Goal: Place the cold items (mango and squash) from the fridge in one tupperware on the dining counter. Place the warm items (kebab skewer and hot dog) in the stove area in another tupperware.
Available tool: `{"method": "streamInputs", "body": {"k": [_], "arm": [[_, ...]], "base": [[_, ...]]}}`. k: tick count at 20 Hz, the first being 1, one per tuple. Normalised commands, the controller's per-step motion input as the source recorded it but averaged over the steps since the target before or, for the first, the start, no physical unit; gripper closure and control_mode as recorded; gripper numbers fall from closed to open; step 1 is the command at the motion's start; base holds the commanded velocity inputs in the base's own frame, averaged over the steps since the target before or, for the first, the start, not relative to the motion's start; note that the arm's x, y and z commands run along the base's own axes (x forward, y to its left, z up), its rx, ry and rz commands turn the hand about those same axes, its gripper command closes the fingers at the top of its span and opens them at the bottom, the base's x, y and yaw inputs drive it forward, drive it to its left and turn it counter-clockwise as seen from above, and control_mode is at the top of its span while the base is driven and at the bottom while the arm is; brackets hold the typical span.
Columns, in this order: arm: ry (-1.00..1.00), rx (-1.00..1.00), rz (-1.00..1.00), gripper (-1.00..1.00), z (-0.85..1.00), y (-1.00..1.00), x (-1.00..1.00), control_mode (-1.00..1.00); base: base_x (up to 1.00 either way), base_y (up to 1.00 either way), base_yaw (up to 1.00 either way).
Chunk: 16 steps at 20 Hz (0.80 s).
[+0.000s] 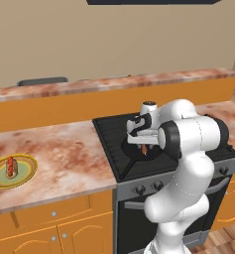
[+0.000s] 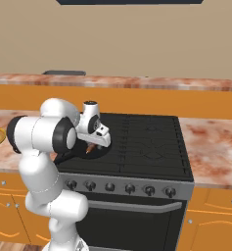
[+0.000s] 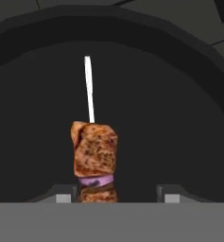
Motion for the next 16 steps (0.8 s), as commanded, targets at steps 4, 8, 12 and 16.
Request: {"method": "streamInputs", "body": {"k": [4, 8, 12, 16], "arm": [[0.00, 0.00, 0.00, 1.00, -0.03, 0.00, 0.00, -1.00], [0.00, 0.00, 0.00, 1.00, -0.01, 0.00, 0.04, -1.00], [-0.02, 0.00, -0.03, 1.00, 0.17, 0.03, -0.01, -1.00], [-0.02, 0.00, -0.11, 1.00, 0.95, 0.05, -0.51, -1.00]], "base": [[0.00, 0.00, 0.00], [0.00, 0.00, 0.00], [0.00, 0.00, 0.00], [0.00, 0.00, 0.00]]}}
